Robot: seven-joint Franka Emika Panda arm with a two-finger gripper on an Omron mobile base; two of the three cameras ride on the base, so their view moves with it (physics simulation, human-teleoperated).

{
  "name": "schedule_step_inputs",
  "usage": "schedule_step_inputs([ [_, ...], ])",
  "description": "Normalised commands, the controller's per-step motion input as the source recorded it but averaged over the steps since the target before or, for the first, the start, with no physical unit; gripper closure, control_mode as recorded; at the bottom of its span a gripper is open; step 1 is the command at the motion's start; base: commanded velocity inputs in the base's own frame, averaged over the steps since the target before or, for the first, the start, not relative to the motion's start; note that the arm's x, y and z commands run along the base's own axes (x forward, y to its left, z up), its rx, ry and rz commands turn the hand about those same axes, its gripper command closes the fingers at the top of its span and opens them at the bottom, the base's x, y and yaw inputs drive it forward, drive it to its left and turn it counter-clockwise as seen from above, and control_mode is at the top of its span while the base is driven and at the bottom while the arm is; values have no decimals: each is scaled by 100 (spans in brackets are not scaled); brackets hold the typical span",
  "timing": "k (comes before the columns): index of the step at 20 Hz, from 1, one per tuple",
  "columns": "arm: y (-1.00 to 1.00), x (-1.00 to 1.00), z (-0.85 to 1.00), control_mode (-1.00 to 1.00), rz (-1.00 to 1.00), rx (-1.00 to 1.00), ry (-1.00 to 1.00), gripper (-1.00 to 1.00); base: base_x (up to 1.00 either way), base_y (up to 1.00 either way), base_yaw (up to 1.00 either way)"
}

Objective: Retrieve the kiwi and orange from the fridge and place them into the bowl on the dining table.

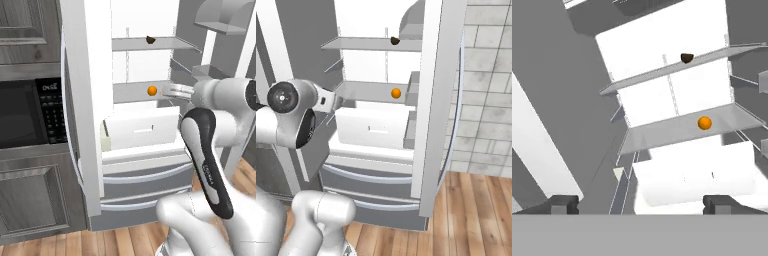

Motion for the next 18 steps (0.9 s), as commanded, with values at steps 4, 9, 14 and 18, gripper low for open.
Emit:
schedule_step_inputs([
  [4, -46, -100, 43, -100, 10, 0, -13, -100, 0, 0, 0],
  [9, -33, -88, 35, -100, 4, -11, 5, -100, 0, 0, 0],
  [14, -20, -43, 2, -100, 0, -22, 15, -100, 0, 0, 0],
  [18, -10, -20, 0, -100, 1, -15, 12, -100, 0, 0, 0],
])
